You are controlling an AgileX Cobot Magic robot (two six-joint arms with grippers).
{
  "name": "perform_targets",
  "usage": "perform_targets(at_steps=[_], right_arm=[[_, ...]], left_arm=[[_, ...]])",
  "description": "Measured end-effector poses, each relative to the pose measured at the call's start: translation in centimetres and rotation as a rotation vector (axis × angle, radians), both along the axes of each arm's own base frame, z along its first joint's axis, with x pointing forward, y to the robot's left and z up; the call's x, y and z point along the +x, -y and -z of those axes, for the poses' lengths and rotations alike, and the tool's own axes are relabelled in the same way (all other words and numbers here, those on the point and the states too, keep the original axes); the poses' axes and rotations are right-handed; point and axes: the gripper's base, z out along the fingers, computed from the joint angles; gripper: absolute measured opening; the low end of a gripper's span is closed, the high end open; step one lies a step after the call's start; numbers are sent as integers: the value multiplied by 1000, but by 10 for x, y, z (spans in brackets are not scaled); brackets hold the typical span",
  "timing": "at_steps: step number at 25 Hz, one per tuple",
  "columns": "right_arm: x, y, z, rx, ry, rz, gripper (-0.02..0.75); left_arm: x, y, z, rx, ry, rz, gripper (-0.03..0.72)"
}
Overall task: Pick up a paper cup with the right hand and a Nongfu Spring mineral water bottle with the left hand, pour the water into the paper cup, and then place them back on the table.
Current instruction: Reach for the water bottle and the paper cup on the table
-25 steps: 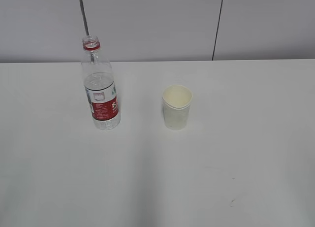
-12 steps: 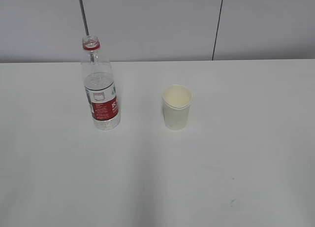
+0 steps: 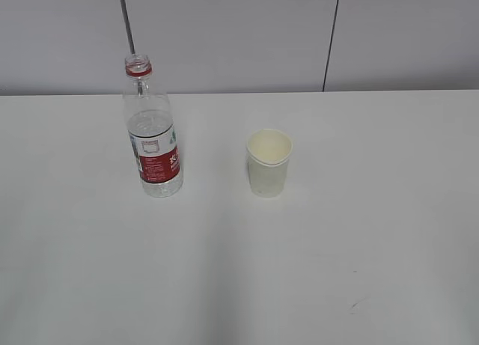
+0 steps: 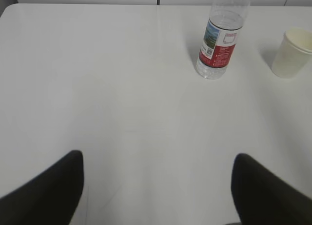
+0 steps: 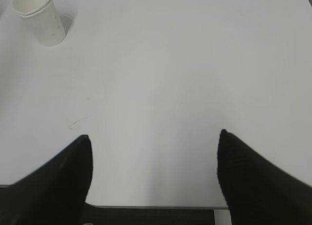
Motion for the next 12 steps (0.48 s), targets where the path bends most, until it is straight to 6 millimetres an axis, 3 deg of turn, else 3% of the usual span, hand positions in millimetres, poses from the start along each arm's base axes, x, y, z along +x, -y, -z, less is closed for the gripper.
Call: perform_targets(at_steps=[12], right_arm=[[0, 0, 0, 0, 0, 0, 590]], left_arm=[[0, 0, 0, 0, 0, 0, 562]])
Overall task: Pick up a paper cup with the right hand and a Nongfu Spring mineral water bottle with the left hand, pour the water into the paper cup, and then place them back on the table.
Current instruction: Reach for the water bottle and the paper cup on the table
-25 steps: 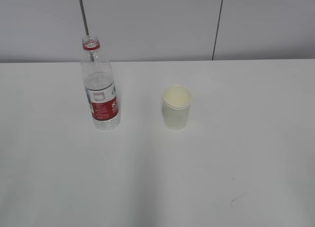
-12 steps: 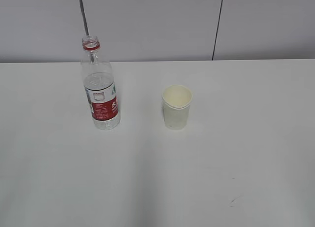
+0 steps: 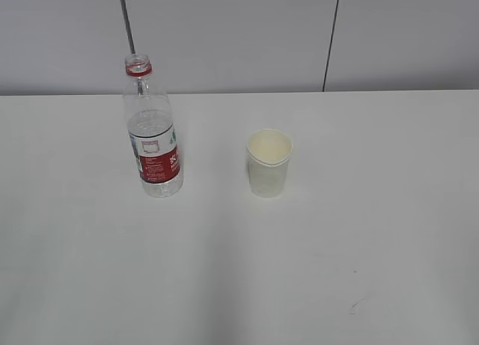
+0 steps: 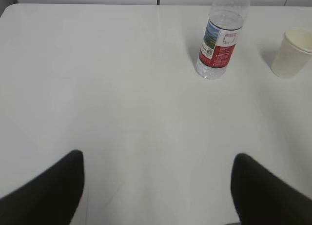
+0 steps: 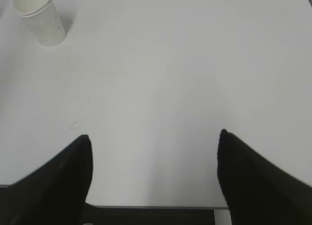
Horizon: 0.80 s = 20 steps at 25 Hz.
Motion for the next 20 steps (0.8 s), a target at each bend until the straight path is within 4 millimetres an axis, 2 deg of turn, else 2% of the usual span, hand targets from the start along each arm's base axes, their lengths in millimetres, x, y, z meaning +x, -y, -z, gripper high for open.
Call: perform_targets(at_steps=[10, 16, 20], right_arm=[[0, 0, 0, -26, 0, -16, 589], [2, 0, -10, -77, 88, -40, 589], [15, 1, -15, -119, 148, -55, 589]], left_arm=[[0, 0, -1, 0, 6, -1, 555], [1, 0, -10, 10, 90, -3, 554], [5, -2, -19, 41, 199, -8, 554]])
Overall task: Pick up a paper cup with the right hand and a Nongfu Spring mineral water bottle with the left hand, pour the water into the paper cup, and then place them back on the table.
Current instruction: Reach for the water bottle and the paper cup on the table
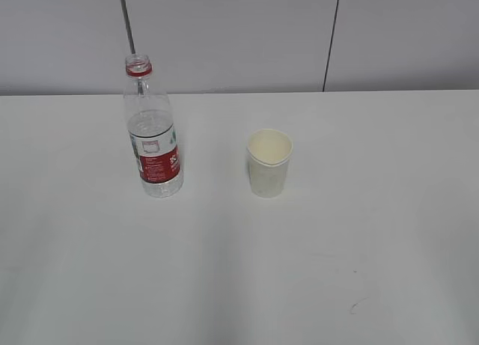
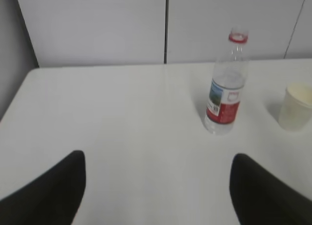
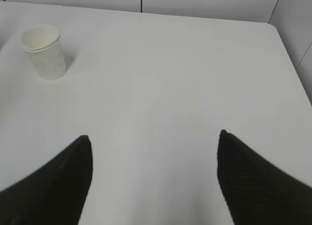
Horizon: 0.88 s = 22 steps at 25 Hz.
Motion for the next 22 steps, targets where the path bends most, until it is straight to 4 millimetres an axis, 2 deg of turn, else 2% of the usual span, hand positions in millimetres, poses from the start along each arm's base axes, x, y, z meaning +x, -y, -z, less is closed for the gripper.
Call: perform_targets(at_steps=[5, 9, 13, 17, 22], right_arm=[[20, 1, 8, -20, 18, -5, 589], [34, 2, 18, -62, 112, -12, 589], [44, 2, 30, -76, 194, -8, 589], [51, 3, 29, -78, 291, 0, 589], [67, 4, 29, -81, 296, 4, 589]], left_arm=[[9, -3, 1, 21, 93, -27, 554], [18, -5, 11, 24, 96, -36, 553], [21, -7, 8, 42, 162, -52, 553], [27, -8, 12, 48, 215, -63, 552], [42, -10, 15, 47, 262, -74, 552]])
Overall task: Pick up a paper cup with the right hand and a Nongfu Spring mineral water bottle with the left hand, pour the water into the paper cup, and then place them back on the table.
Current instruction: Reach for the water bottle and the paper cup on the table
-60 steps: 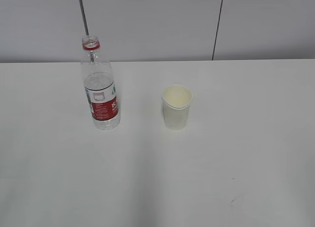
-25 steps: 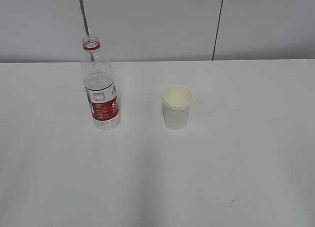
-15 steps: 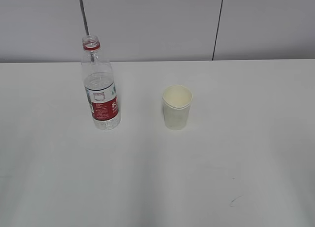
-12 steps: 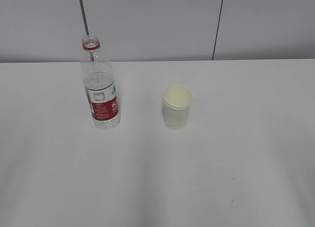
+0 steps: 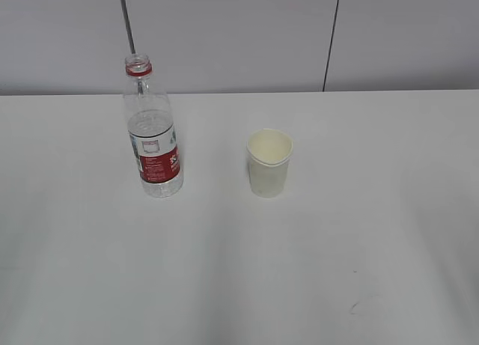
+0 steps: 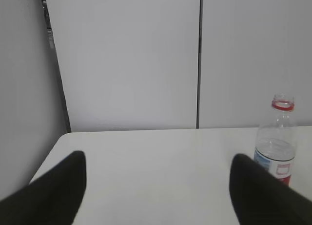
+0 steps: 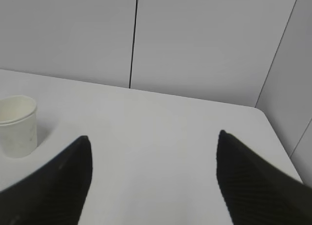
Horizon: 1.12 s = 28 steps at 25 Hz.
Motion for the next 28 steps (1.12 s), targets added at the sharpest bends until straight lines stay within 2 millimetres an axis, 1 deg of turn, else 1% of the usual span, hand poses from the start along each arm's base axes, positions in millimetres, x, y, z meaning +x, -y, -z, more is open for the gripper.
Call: perform_targets(at_steps=[4, 10, 16, 19, 22, 28], right_arm=[[13, -1, 0, 0, -18, -21, 589], [30, -3, 5, 0, -52, -34, 588], [41, -4, 16, -1, -74, -39, 590], [45, -4, 19, -1, -93, -38, 617], [49, -4, 21, -1, -104, -38, 653], [56, -4, 23, -2, -109, -38, 663]], left_arm=[[16, -2, 4, -1, -31, -6, 551], [29, -2, 2, 6, -40, 8, 552], [45, -1, 6, 70, -75, 41, 552], [58, 1, 11, 127, -89, 57, 554], [68, 3, 15, 145, -102, 83, 564], [79, 12, 21, 144, -135, 155, 588]])
